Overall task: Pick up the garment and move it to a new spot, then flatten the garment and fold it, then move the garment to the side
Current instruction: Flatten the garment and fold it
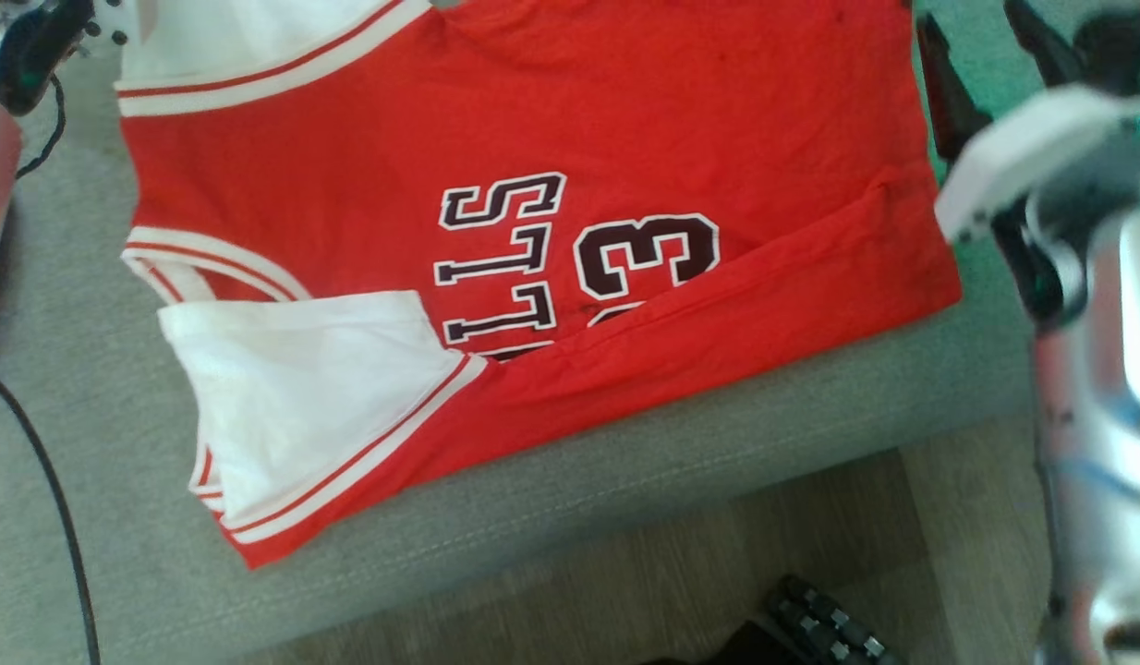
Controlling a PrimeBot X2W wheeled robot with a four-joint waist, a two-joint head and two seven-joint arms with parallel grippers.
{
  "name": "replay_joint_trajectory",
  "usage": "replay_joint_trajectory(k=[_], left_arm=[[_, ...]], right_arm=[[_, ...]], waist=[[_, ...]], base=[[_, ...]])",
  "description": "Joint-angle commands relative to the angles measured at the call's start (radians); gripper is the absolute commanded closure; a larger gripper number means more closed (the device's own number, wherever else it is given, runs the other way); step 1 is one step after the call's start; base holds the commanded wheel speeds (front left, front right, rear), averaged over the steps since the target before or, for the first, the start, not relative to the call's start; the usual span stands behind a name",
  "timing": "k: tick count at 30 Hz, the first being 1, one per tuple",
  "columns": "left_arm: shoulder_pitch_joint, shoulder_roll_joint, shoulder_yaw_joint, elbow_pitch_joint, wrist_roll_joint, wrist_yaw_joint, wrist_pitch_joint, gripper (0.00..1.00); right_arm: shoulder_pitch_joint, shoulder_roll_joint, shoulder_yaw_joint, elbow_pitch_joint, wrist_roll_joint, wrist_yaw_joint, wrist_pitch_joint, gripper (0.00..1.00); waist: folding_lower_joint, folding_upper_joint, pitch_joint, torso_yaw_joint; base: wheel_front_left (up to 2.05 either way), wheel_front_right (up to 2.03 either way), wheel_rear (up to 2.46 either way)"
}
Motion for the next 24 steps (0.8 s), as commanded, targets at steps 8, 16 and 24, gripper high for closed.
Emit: replay_joint_trajectory(k=[8,16,24], left_arm=[[-0.04,0.053,-0.01,-0.085,-0.03,0.0,-0.031,1.0],[-0.05,0.057,-0.049,-0.116,-0.049,0.0,-0.032,1.0],[-0.054,0.063,-0.072,-0.112,-0.061,0.0,-0.04,1.0]], right_arm=[[-0.222,0.004,0.01,0.194,-0.024,0.0,0.134,0.0],[-0.382,-0.023,0.043,0.393,-0.037,0.0,0.206,0.03],[-0.451,-0.045,0.063,0.508,-0.032,0.0,0.209,0.5]], waist=[[0.0,0.0,-0.01,0.049],[0.0,0.0,-0.005,0.081],[0.0,0.0,-0.012,0.092]], base=[[0.0,0.0,0.0],[0.0,0.0,0.0],[0.0,0.0,0.0]])
